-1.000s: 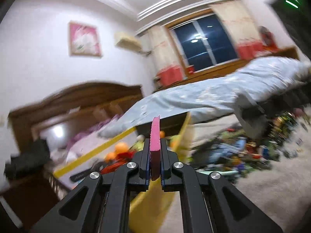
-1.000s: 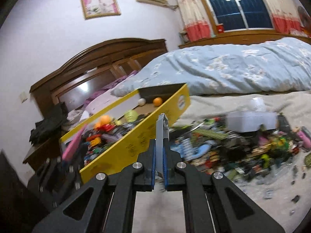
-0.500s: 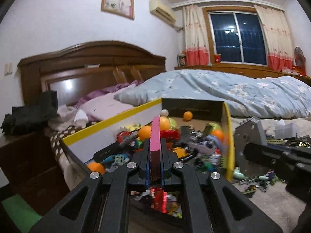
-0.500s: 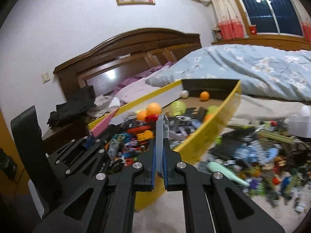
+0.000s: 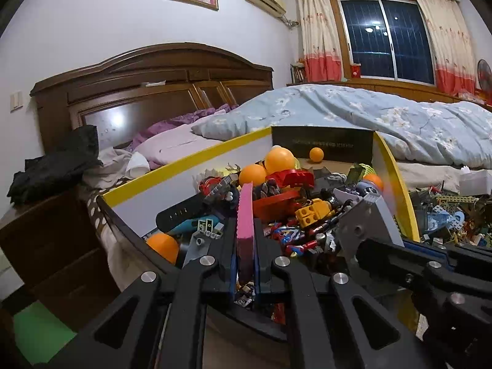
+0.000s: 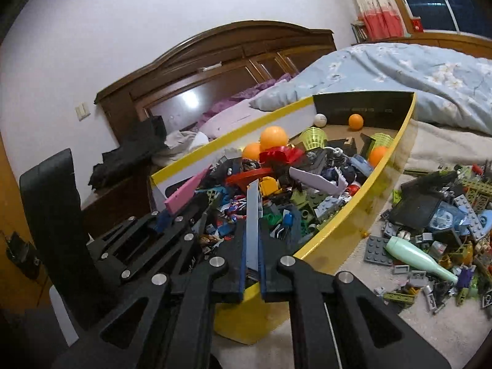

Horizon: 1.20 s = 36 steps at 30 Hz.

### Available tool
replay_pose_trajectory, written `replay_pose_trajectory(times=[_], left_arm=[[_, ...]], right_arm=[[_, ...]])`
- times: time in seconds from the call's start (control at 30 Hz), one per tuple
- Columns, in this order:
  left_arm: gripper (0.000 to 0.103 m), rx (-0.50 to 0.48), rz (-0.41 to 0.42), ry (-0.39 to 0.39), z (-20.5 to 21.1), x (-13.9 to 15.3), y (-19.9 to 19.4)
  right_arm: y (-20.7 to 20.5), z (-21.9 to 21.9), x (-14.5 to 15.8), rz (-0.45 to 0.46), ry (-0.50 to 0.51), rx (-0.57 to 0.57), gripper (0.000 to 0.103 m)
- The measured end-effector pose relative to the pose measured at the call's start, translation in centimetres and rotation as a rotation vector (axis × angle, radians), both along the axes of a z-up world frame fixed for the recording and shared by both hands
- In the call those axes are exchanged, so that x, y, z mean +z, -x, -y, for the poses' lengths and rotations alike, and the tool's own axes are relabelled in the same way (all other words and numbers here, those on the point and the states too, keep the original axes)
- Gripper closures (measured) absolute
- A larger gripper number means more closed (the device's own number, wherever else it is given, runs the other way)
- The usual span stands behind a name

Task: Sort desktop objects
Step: 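Open both grippers inside the yellow box to release the pieces, then withdraw both open grippers from the yellow box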

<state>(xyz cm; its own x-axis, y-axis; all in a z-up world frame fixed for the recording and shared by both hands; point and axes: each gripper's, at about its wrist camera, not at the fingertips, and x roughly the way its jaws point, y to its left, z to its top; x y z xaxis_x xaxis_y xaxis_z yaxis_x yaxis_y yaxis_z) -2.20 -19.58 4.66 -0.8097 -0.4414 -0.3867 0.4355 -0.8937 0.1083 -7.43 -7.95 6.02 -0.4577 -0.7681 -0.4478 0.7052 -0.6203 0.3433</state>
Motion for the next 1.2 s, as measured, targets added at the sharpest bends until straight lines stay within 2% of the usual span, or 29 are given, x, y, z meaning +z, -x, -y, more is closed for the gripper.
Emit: replay_pose_trajectory(times=[0.27, 0.57, 0.87, 0.97, 1.03, 1.13, 1.2], left_arm=[[0.094, -0.005, -0.018, 0.000, -0.1, -0.2, -0.4], [0.093, 0.009, -0.035, 0.005, -0.4, -0.1, -0.7], [0.091, 0.030, -0.057, 0.010, -0.6, -0.2, -1.1], [0.084, 0.034, -0.059, 0.004, -0.3, -0.1, -1.3], [0.073, 0.029, -0.054, -0.011, 0.1, 0.1, -1.3], [0.066, 0.026, -0.055, -0.013, 0.3, 0.2, -1.5], [0.063, 0.025, -0.057, -0.014, 0.2, 0.3, -1.6]], right_arm=[[0.0, 0.2, -0.1, 0.007, -0.034, 0.005, 0.098], [-0.4, -0.2, -0.6, -0.010, 0.029, -0.047, 0.098], [-0.5, -0.1, -0.3, -0.032, -0.002, -0.018, 0.098], [-1.1, -0.4, -0.4, -0.074, 0.014, -0.048, 0.093], [-1.2, -0.4, -0.3, -0.083, 0.019, -0.056, 0.090], [-1.3, -0.3, 0.1, -0.101, 0.004, -0.061, 0.086], [-1.4, -0.2, 0.2, -0.114, -0.003, -0.058, 0.072]])
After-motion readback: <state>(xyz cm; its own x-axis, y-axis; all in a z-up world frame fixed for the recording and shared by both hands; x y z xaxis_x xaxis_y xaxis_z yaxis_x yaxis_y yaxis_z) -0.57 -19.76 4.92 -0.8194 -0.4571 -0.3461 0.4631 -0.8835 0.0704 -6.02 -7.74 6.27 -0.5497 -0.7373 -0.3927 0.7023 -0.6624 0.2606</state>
